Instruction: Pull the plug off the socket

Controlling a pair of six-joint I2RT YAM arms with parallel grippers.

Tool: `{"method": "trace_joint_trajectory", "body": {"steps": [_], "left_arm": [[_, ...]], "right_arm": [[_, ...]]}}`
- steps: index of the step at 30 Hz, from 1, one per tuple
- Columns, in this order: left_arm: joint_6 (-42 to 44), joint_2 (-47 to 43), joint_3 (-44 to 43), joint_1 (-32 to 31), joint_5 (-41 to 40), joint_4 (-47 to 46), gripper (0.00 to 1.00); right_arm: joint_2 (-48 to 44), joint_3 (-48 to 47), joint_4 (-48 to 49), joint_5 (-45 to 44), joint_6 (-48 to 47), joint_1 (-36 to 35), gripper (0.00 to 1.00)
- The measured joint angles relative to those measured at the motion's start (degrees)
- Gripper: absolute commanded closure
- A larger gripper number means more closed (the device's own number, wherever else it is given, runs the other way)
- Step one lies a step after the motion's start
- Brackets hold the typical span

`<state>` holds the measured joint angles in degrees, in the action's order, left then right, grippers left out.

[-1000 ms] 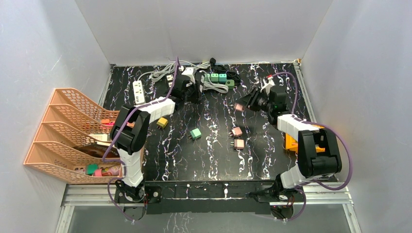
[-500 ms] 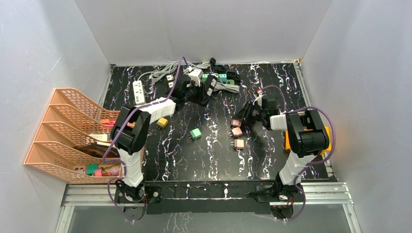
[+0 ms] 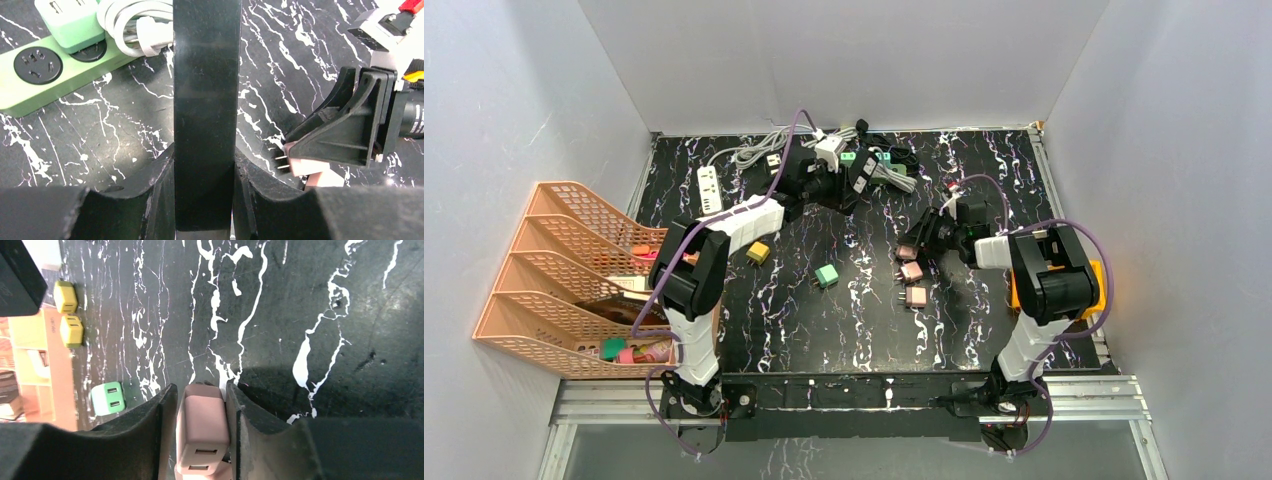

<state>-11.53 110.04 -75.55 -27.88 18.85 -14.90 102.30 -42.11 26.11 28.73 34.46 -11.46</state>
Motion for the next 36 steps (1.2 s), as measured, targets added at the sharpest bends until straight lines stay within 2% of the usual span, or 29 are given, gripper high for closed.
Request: {"method": "trace_joint_trajectory", "body": {"steps": [2, 3, 5, 6, 7, 16, 19, 22, 27, 33, 36], "left_arm": [[0.00, -0.02, -0.63, 0.00, 0.31, 0.22, 1.00], [0.00, -0.02, -1.07, 0.00, 0.50, 0.48, 1.00], [0.00, -0.02, -1.77, 0.00, 0.90, 1.01, 1.00], [0.00, -0.02, -2.10, 0.00, 1.07, 1.31, 1.00], [0.00, -0.02, -2.38, 0.00, 1.25, 1.57, 1.00], [0.00, -0.02, -3.91, -0.11, 3.10, 1.75, 0.97], [0.04, 0.61, -7.19, -0.37, 3.15, 2.03, 0.96], [0.22, 4.13, -15.76, -0.70, 3.43, 2.08, 0.95], [-0.33, 13.75, -31.95, -1.60, 5.90, -3.08, 0.91], [-4.02, 32.63, -57.11, -4.39, 11.52, -7.67, 0.81], [-5.35, 37.75, -60.76, -6.23, 12.00, -10.16, 0.79]], "right_arm": [[-1.07, 0.00, -1.31, -1.95, -0.70, -0.85, 0.42], [-1.95, 0.00, -2.32, -3.45, -1.29, -1.33, 0.28], [-3.87, 0.00, -4.76, -6.43, -1.73, -2.29, 0.10], [-4.85, -0.09, -5.27, -7.39, -2.10, -2.60, 0.04], [-6.21, -0.11, -6.08, -9.38, -2.56, -2.99, 0.02], [-21.09, 4.35, -8.92, -23.45, -2.67, -2.82, 0.01], [-27.76, 6.25, -8.85, -27.80, -2.49, -2.80, 0.02], [-34.01, 7.52, -8.79, -31.69, -2.49, -2.73, 0.02], [-42.95, 9.49, -8.35, -36.41, -3.04, -2.43, 0.02], [-49.13, 10.69, -8.37, -39.06, -3.82, -2.36, 0.02], [-51.19, 11.28, -8.66, -39.58, -3.91, -2.38, 0.02]]}}
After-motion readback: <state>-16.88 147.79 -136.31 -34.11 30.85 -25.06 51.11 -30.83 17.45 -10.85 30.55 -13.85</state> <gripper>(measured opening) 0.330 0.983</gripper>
